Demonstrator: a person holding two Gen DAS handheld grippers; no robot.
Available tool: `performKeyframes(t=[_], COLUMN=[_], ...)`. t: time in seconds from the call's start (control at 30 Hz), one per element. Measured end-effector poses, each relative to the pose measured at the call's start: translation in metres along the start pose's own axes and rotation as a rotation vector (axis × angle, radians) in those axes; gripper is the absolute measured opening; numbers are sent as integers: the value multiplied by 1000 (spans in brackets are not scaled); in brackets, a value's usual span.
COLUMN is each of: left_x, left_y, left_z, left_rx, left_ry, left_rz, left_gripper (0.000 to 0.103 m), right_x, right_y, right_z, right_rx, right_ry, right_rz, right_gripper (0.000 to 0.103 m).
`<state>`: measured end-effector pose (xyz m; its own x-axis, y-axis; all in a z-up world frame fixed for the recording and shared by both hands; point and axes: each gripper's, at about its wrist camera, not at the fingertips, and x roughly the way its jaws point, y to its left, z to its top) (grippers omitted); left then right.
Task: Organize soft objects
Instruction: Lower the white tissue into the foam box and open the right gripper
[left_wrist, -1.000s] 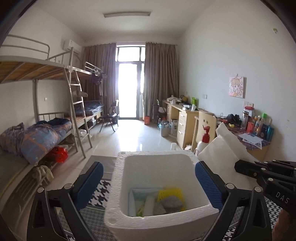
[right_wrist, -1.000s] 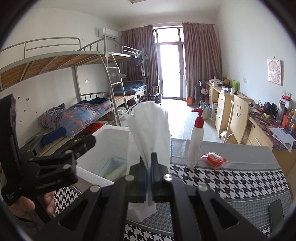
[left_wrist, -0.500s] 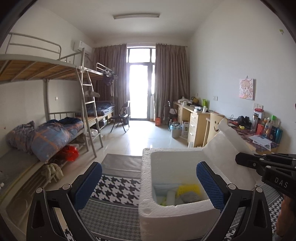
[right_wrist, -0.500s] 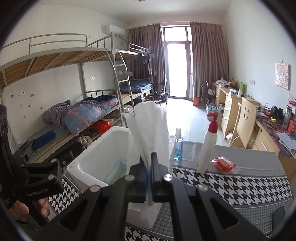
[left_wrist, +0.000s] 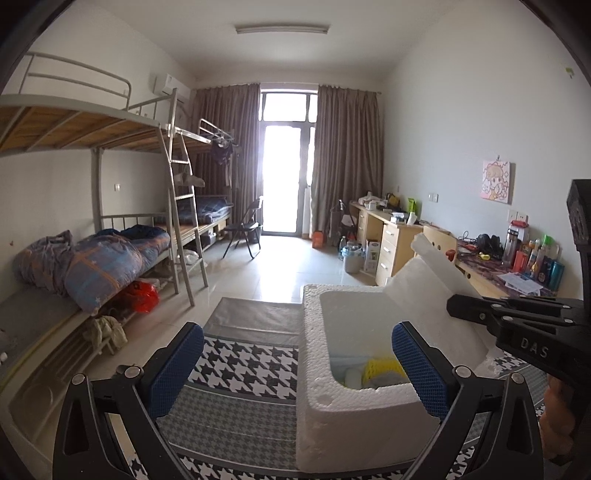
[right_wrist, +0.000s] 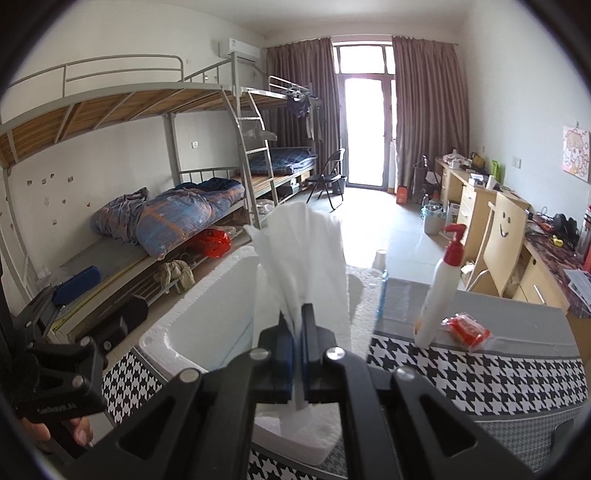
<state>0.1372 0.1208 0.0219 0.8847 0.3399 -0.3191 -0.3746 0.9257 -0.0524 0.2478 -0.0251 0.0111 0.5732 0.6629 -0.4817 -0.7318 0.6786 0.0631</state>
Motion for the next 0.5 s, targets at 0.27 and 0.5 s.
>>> performKeyframes(t=[0.27,0.5], left_x=[-7,-7], left_y=[11,19], left_z=[-3,-10], left_rx=[-11,-16], left_ry=[-8,6], left_rz=[-1,-8], left_gripper=[102,102], right_x=[18,31], right_y=[7,12], right_z=[1,-2], right_rx=[-8,-20], right_ry=[43,82], right_rz=[28,36], right_gripper=[6,7])
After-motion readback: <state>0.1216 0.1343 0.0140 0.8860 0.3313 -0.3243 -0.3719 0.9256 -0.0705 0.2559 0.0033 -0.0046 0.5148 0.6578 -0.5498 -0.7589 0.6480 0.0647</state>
